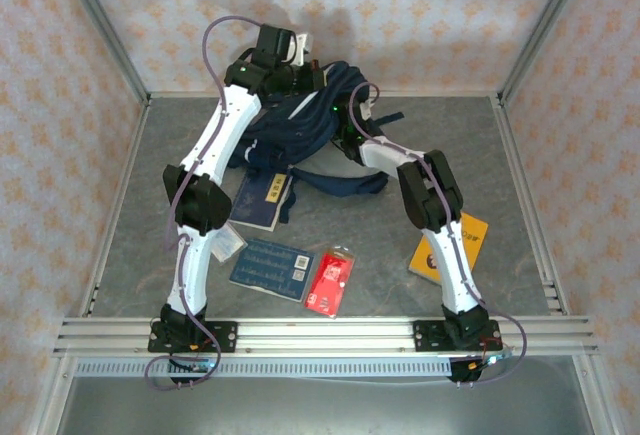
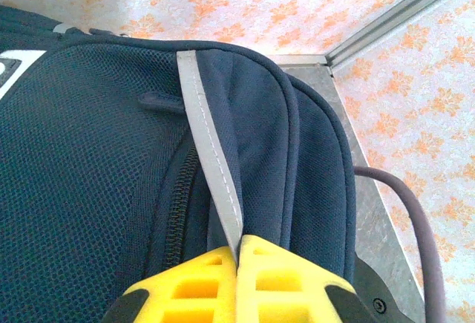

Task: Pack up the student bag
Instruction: Place the loose stationery in the student bag, then close the student bag at the top-center of the table.

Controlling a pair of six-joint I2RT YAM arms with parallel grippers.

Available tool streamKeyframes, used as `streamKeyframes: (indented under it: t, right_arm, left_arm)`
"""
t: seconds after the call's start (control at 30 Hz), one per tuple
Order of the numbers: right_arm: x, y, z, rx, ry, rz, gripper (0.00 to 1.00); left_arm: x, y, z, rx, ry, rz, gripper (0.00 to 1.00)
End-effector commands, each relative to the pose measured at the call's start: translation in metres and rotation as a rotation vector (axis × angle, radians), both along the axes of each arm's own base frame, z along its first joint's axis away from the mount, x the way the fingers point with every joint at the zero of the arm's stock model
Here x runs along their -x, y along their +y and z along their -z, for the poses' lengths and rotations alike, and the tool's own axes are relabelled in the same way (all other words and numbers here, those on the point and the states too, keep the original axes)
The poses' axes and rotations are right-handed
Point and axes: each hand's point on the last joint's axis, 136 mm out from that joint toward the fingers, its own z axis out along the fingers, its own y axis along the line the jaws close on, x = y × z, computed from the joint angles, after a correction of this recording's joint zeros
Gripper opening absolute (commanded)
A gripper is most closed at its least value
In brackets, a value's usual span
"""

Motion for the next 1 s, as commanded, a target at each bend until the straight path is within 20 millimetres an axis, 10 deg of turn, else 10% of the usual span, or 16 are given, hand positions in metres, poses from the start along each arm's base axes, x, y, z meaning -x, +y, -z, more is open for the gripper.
streamKeyframes:
  t: [0.0, 0.37, 0.8, 0.97]
  right_arm:
    - [0.010, -0.015, -0.023, 0.021, -0.031, 0.017, 0.76]
    - [0.086, -0.080, -0.062, 0.112, -0.113, -0.071, 0.76]
    - [0.252, -0.196, -0.048, 0.520, 0.155, 0.049, 0.60]
    - [0.285, -0.206, -0.054, 0.583, 0.132, 0.005, 0.58]
  left_arm:
    - [0.016, -0.023, -0.080, 0.136, -0.186, 0.094, 0.00]
    - [0.013, -0.025, -0.055, 0.119, -0.127, 0.110, 0.00]
    - [0.058, -0.110, 0.003, 0.012, -0.036, 0.284, 0.00]
    - [0.069, -0.128, 0.031, -0.037, 0.018, 0.321, 0.00]
